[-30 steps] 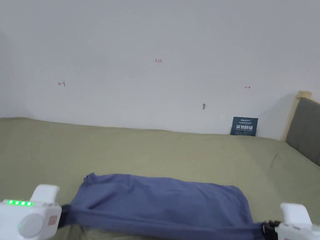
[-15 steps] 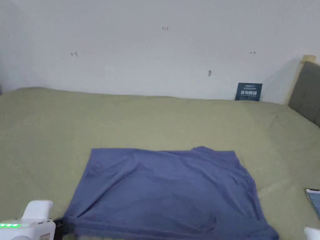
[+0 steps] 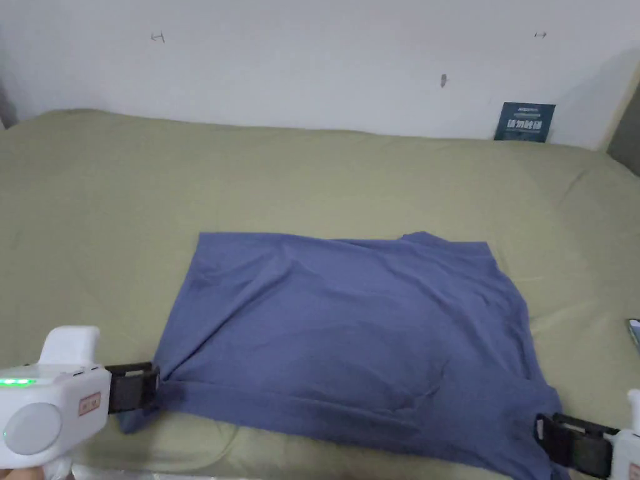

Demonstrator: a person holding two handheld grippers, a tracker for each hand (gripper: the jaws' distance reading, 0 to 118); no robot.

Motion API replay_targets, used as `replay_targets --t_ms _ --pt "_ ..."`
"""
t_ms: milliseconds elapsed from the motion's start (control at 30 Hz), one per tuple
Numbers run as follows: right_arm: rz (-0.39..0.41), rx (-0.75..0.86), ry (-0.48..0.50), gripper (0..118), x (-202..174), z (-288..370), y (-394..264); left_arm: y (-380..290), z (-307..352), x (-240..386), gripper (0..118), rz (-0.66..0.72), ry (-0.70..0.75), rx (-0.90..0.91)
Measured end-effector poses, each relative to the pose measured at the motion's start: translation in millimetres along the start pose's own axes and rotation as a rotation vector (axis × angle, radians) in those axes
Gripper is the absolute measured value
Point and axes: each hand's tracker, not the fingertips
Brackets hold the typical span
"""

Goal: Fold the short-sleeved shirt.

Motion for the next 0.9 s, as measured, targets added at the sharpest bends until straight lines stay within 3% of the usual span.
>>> replay_targets --t_ms 33,67,100,133,167,233,333,367,433,467,667,733,767,800,833,900 --pt "0.015 0.000 -0.005 111 0 3 1 -2 6 -1 105 -0.002 -0.004 -0.001" --pt "0.030 0.014 -0.014 105 -1 7 1 -3 10 -4 93 -0.005 -0.008 0.003" --pt "0.047 0.034 -0.015 70 0 9 0 -4 10 -7 41 -0.010 -0.004 0.008" --pt "0.084 0.049 -0.058 23 -2 7 0 -9 6 -11 0 -0.017 0.022 0.010" --pt "0.102 0.072 -0.079 0 -3 5 -4 -12 0 -16 0 -0.019 0.014 -0.002" --pt "0.087 0.004 -0.018 0 0 3 -3 -17 -8 -24 0 0.018 -0.051 -0.059" --pt "0.071 0.008 -0.026 0 -1 -1 -9 -24 -18 -22 0 0.011 -0.066 -0.080" --pt "0.074 0.008 -0.025 0 0 0 -9 -26 -22 -23 12 0.000 -0.064 -0.078" --pt "0.068 -0.002 -0.021 0 0 -1 -11 -25 -31 -18 99 0.018 -0.067 -0.108" --pt "0.067 -0.004 -0.017 0 0 0 -11 -25 -39 -20 118 0.038 -0.085 -0.148" --pt "0.068 -0.037 -0.006 0 1 -6 -14 -21 -72 -7 118 -0.019 -0.050 -0.199" --pt "0.075 -0.050 -0.004 0 1 -7 -16 -21 -73 -1 108 -0.030 -0.055 -0.207" --pt "0.078 -0.057 -0.004 0 3 -8 -17 -21 -71 0 84 -0.029 -0.054 -0.205" --pt "0.073 -0.059 -0.002 0 4 -8 -18 -21 -70 0 19 -0.028 -0.060 -0.203" --pt "0.062 -0.063 0.002 0 6 -9 -19 -19 -63 3 2 -0.021 -0.068 -0.189" --pt "0.046 -0.076 0.007 3 9 -11 -21 -23 -62 7 2 -0.005 -0.095 -0.189"
